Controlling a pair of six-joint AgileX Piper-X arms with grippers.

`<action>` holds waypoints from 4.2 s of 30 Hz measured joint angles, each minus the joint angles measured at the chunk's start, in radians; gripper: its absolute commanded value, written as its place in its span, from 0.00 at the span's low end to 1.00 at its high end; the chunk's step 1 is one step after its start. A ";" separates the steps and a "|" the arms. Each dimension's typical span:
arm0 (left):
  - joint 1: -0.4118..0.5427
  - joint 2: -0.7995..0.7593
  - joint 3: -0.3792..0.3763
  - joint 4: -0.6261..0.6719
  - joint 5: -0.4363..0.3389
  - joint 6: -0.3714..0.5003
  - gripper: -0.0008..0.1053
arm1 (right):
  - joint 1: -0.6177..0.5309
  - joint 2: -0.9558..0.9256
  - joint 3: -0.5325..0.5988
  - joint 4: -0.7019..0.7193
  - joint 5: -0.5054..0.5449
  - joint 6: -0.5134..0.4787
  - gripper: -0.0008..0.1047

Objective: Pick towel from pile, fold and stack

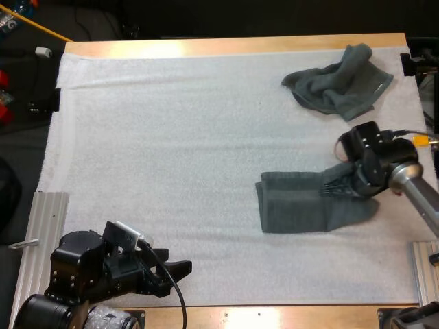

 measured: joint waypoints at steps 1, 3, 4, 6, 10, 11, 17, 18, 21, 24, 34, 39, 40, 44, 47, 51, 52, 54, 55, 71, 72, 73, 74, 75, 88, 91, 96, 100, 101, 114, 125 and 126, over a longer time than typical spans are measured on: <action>0.000 0.000 0.000 0.000 0.000 0.000 0.62 | 0.022 0.000 0.000 -0.005 -0.026 0.029 0.01; 0.000 0.000 0.000 0.000 0.000 0.000 0.62 | 0.066 0.000 0.000 -0.027 -0.067 0.076 0.01; 0.000 0.000 0.000 0.000 0.000 0.000 0.62 | 0.090 0.003 0.000 -0.042 -0.091 0.101 0.01; 0.000 0.000 0.000 0.000 0.000 0.000 0.62 | 0.133 0.015 0.000 -0.074 -0.138 0.155 0.01; 0.000 0.000 0.000 0.000 0.002 0.000 0.62 | 0.192 0.071 0.000 -0.141 -0.222 0.284 0.01; 0.000 0.000 0.000 0.000 0.006 0.000 0.62 | 0.199 0.088 0.000 -0.162 -0.253 0.307 0.01; 0.000 0.000 0.000 0.000 0.026 0.000 0.62 | 0.217 0.152 0.000 -0.269 -0.342 0.442 0.01; 0.000 0.000 0.000 0.000 0.026 0.000 0.62 | 0.217 0.160 0.000 -0.282 -0.350 0.449 0.01; 0.000 0.000 0.000 0.000 0.026 0.000 0.62 | 0.217 0.169 0.000 -0.303 -0.356 0.457 0.12; 0.000 0.000 0.000 0.000 0.026 0.000 0.62 | 0.217 0.169 0.000 -0.314 -0.378 0.457 0.36; 0.000 0.000 0.000 0.000 0.028 0.002 0.62 | 0.217 0.169 0.000 -0.359 -0.511 0.450 0.63; 0.000 0.000 0.000 0.000 0.028 0.012 0.62 | 0.254 0.167 0.000 -0.365 -0.513 0.458 0.63; 0.000 0.000 0.000 0.000 0.029 0.013 0.62 | 0.270 0.167 0.000 -0.374 -0.513 0.458 0.63; 0.000 0.000 0.000 0.000 0.029 0.013 0.62 | 0.331 0.182 0.000 -0.424 -0.514 0.522 0.63; 0.000 0.000 0.000 0.000 0.029 0.018 0.62 | 0.357 0.219 0.000 -0.460 -0.517 0.580 0.63; 0.000 0.000 0.000 0.000 0.029 0.020 0.62 | 0.360 0.267 0.000 -0.468 -0.523 0.617 0.63; 0.000 0.000 0.000 0.000 0.029 0.022 0.62 | 0.360 0.269 0.000 -0.468 -0.540 0.618 0.63; 0.000 0.000 0.000 0.000 0.029 0.024 0.62 | 0.360 0.265 0.000 -0.468 -0.575 0.612 0.63; 0.000 0.000 0.000 0.000 0.029 0.024 0.62 | 0.360 0.259 -0.002 -0.468 -0.589 0.599 0.63; 0.000 0.000 0.000 0.000 0.030 0.036 0.62 | 0.360 -0.151 -0.004 -0.408 -0.430 0.475 0.63; 0.000 0.000 0.000 0.000 0.030 0.036 0.62 | 0.360 -0.185 -0.004 -0.392 -0.413 0.472 0.63; 0.000 0.000 0.000 0.000 0.030 0.036 0.62 | 0.360 -0.212 -0.004 -0.373 -0.390 0.465 0.63; 0.000 0.000 0.000 0.000 0.030 0.036 0.62 | 0.360 -0.243 -0.004 -0.349 -0.366 0.458 0.63; 0.000 0.000 0.000 0.000 0.030 0.036 0.62 | 0.360 -0.275 -0.004 -0.323 -0.342 0.449 0.63; 0.000 0.000 0.000 0.000 0.030 0.036 0.62 | 0.360 -0.617 -0.004 0.054 -0.110 0.398 0.63; 0.000 0.000 0.000 0.000 0.025 0.036 0.62 | 0.360 -0.661 -0.004 0.129 -0.067 0.397 0.63; 0.000 0.000 0.000 -0.002 -0.028 0.029 0.62 | 0.360 -0.685 -0.004 0.209 -0.023 0.373 0.63; 0.000 0.019 0.000 -0.069 -0.037 -0.046 0.62 | 0.360 -0.684 -0.004 0.215 -0.019 0.337 0.63; 0.000 0.033 0.000 -0.098 -0.037 -0.070 0.62 | 0.360 -0.683 -0.004 0.214 -0.017 0.330 0.63; -0.126 0.348 0.000 -0.422 -0.017 -0.256 0.62 | 0.360 -0.683 -0.004 0.218 -0.017 0.285 0.63; -0.351 0.730 0.000 -0.824 -0.097 -0.476 0.62 | 0.360 -0.683 -0.004 0.218 -0.017 0.283 0.63; -0.360 0.768 0.000 -0.852 -0.097 -0.496 0.62 | 0.360 -0.683 -0.004 0.218 -0.017 0.283 0.63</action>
